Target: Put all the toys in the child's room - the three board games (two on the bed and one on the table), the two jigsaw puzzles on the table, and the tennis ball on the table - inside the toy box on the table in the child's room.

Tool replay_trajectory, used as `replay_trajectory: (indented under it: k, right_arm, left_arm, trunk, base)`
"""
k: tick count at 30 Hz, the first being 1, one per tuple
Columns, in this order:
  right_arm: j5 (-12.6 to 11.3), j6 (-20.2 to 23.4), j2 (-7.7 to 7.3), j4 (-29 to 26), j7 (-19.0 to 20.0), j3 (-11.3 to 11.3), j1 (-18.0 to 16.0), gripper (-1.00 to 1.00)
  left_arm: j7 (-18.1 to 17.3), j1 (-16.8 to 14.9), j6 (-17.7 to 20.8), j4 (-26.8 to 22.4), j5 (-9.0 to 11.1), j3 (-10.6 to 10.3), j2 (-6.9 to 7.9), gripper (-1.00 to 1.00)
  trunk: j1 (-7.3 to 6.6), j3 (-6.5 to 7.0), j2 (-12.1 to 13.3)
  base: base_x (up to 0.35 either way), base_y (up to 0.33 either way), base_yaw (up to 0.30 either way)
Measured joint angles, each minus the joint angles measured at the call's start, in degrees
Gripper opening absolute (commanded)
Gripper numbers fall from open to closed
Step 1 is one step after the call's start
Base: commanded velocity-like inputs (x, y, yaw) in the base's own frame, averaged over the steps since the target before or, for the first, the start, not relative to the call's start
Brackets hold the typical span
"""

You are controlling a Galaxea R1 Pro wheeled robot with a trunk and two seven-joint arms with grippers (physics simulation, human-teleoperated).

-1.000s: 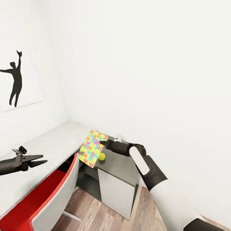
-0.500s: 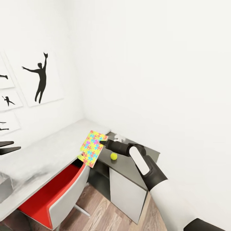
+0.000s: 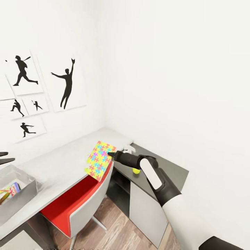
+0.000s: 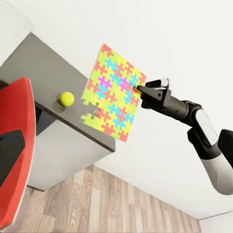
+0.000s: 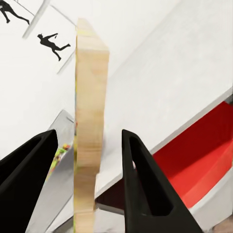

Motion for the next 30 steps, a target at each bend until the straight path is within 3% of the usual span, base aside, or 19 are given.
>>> replay_trajectory:
  k: [6,30]
  right_arm:
    - [-0.01,0.0,0.0,-0.09,0.0,0.0,0.0,-1.0]
    - [0.09,0.0,0.0,-0.34,0.02,0.26,0.0,-1.0]
  left_arm:
    - [0.0,0.01,0.0,0.11,-0.07,-0.12,0.66,1.0]
    - [0.0,0.01,0.0,0.12,-0.03,-0.05,0.74,1.0]
  trunk:
    - [0.0,0.0,0.0]
    - [0.0,0.0,0.0]
  base:
    - [0.0,0.0,0.283]
    - [-0.032,0.0,0.282]
